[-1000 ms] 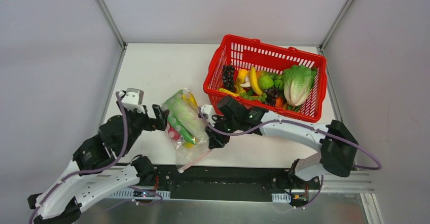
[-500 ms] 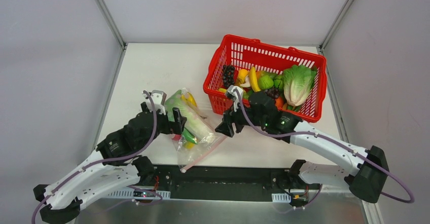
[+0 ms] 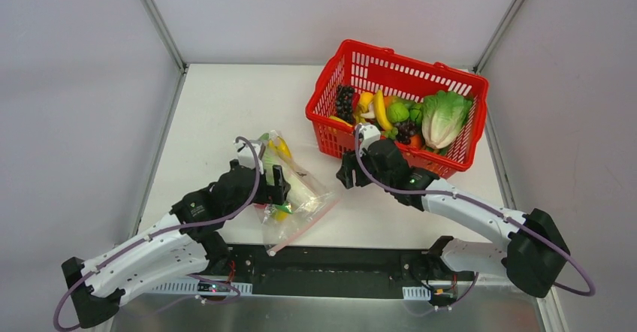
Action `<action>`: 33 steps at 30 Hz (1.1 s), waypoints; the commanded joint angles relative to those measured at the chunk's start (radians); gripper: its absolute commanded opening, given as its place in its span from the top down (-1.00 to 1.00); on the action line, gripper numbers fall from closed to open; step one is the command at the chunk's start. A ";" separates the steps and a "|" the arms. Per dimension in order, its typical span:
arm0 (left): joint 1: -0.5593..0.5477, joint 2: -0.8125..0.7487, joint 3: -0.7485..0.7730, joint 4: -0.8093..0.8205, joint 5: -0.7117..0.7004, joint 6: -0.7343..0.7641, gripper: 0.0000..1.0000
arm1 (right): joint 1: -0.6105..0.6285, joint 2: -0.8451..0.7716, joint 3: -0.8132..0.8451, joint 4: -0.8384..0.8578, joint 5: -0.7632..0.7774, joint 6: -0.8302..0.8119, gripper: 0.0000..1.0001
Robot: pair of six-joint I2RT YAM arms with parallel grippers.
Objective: Place the food in the zip-top bag and seal the zipper
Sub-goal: Move the bin to the center of the board, then move the zipper food storage bag to the center of the board.
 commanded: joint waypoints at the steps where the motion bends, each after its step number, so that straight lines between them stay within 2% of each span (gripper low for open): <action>1: 0.009 0.054 -0.034 0.089 0.044 -0.042 -0.86 | -0.082 0.003 -0.007 0.106 0.058 -0.048 -0.32; 10: 0.011 0.189 -0.050 0.196 0.048 -0.040 -0.86 | -0.231 0.044 0.024 0.047 0.035 -0.018 -0.34; 16: 0.025 0.297 0.023 0.250 0.096 -0.003 -0.87 | -0.279 -0.001 -0.001 0.041 -0.121 -0.013 -0.35; 20: 0.024 0.343 0.079 0.218 0.125 0.015 -0.81 | -0.280 -0.081 -0.006 0.041 -0.339 -0.015 -0.35; 24: 0.025 0.312 0.133 0.151 0.123 0.030 -0.82 | -0.279 -0.138 -0.008 0.086 -0.591 0.073 -0.39; 25: 0.025 0.295 0.143 0.141 0.121 0.039 -0.89 | -0.279 -0.144 0.002 0.087 -0.624 0.088 -0.40; 29: 0.025 0.197 0.165 0.119 0.096 0.069 -0.98 | -0.278 -0.160 0.086 0.020 -0.672 0.094 -0.46; 33: 0.025 0.077 0.183 0.070 -0.016 0.128 -0.98 | -0.279 -0.202 0.160 -0.002 -0.680 0.072 -0.67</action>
